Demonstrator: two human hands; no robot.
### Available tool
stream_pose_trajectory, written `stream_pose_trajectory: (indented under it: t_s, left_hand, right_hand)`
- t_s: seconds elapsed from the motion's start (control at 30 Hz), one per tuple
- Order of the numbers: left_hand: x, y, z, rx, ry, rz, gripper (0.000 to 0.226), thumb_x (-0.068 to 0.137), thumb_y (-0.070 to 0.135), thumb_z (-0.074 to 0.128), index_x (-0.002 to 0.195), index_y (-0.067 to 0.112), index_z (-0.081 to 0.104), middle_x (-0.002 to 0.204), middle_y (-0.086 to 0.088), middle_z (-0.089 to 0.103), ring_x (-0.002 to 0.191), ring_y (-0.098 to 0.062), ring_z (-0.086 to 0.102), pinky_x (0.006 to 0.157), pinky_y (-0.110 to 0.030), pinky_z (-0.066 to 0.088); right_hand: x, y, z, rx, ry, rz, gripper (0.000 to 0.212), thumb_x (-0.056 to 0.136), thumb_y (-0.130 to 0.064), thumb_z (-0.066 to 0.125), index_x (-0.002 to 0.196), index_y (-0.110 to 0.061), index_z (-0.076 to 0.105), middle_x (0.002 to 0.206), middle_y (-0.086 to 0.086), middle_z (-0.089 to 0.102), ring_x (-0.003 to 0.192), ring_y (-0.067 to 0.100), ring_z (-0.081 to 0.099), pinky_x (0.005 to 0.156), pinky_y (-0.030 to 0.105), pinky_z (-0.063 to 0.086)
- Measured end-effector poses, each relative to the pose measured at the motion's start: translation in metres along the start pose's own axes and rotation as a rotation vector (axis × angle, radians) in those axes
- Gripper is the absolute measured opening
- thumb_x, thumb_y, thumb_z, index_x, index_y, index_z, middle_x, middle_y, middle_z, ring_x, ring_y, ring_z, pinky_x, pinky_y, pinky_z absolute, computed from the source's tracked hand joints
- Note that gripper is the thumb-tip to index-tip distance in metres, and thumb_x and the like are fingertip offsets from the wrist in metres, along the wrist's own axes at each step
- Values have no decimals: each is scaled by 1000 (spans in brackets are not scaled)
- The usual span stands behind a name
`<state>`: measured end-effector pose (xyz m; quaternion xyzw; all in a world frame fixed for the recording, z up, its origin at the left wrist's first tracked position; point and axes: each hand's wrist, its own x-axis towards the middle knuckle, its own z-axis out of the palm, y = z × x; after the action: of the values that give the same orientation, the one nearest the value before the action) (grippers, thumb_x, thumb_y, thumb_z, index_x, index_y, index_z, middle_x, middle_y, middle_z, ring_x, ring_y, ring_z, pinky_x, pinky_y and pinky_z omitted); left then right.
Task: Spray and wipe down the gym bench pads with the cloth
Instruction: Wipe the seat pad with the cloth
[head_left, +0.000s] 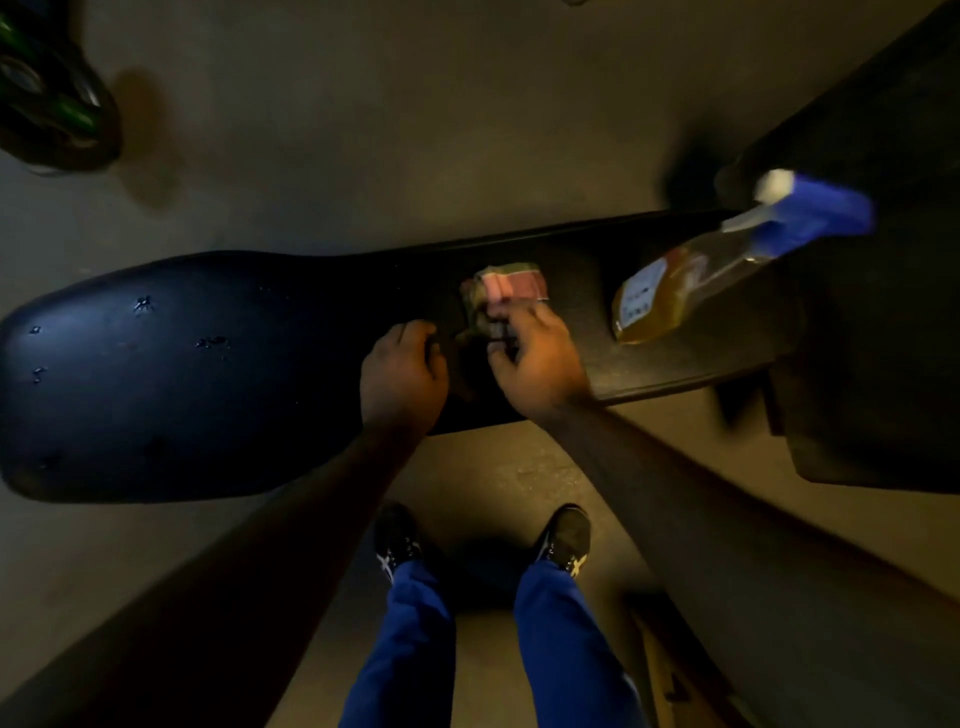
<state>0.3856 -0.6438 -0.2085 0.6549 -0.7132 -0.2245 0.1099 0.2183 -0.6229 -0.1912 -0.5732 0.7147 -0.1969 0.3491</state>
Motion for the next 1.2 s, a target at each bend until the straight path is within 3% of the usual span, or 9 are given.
stream_pose_trajectory:
  t_s: [0.17, 0.27, 0.53, 0.67, 0.8, 0.87, 1.0, 1.13, 1.2]
  left_hand:
    - [27, -55, 14, 120, 23, 17, 45, 95, 26, 49, 136, 7, 49, 145, -17, 46, 136, -34, 41, 110, -50, 35]
    - [32, -78, 26, 161, 10, 77, 54, 98, 35, 38, 144, 6, 40, 154, -19, 33, 145, -33, 27, 118, -47, 21]
    - [30, -89, 30, 99, 7, 148, 55, 100, 35, 36, 148, 8, 34, 158, -17, 25, 149, -28, 17, 121, -42, 12]
    - [29, -97, 19, 70, 14, 138, 53, 99, 26, 44, 147, 6, 35, 157, -19, 28, 147, -30, 21, 121, -41, 11]
    - [25, -111, 17, 196, 37, 132, 57, 101, 36, 29, 149, 4, 32, 158, -19, 25, 148, -30, 18, 121, -46, 13]
    - [23, -116, 22, 203, 50, 151, 58, 102, 36, 28, 150, 4, 29, 159, -19, 22, 149, -29, 15, 122, -45, 10]
    - [23, -114, 23, 194, 90, 143, 57, 101, 34, 33, 148, 2, 34, 157, -20, 27, 148, -31, 20, 121, -45, 13]
    - [27, -113, 24, 205, 83, 134, 55, 99, 30, 30, 143, -1, 41, 153, -22, 35, 144, -33, 29, 119, -47, 17]
    - [27, -114, 24, 213, 71, 129, 56, 98, 30, 28, 144, 0, 39, 153, -21, 34, 145, -33, 27, 119, -45, 15]
  right_hand:
    - [51, 20, 28, -361, -45, -108, 66, 94, -44, 53, 153, -18, 40, 162, 14, 33, 152, 37, 23, 124, 51, 20]
    - [62, 32, 45, -490, -36, -146, 66, 99, -52, 43, 157, -24, 31, 167, 11, 23, 156, 33, 13, 126, 52, 7]
    - [97, 39, 42, -570, -32, -197, 58, 102, -48, 32, 157, -29, 29, 168, 6, 20, 156, 30, 10, 124, 56, 10]
    - [113, 9, 67, -494, 142, 4, 57, 103, -44, 35, 156, -26, 34, 167, 8, 25, 156, 32, 14, 124, 55, 10]
    - [63, -11, 96, -529, -139, -354, 58, 101, -43, 37, 157, -28, 31, 167, 3, 24, 156, 27, 14, 124, 54, 12]
    - [82, 3, 80, -564, -150, -461, 59, 100, -44, 36, 156, -27, 33, 166, 5, 28, 155, 28, 19, 123, 52, 14]
    - [125, -17, 92, -539, 180, 29, 59, 99, -41, 36, 153, -18, 40, 163, 12, 32, 153, 35, 22, 124, 55, 16]
    - [96, -31, 113, -581, -119, -427, 56, 98, -38, 41, 152, -24, 41, 164, 6, 34, 154, 30, 23, 123, 50, 13]
    - [114, -16, 93, -604, -77, -451, 56, 97, -37, 41, 151, -24, 44, 162, 7, 38, 152, 30, 27, 122, 48, 16]
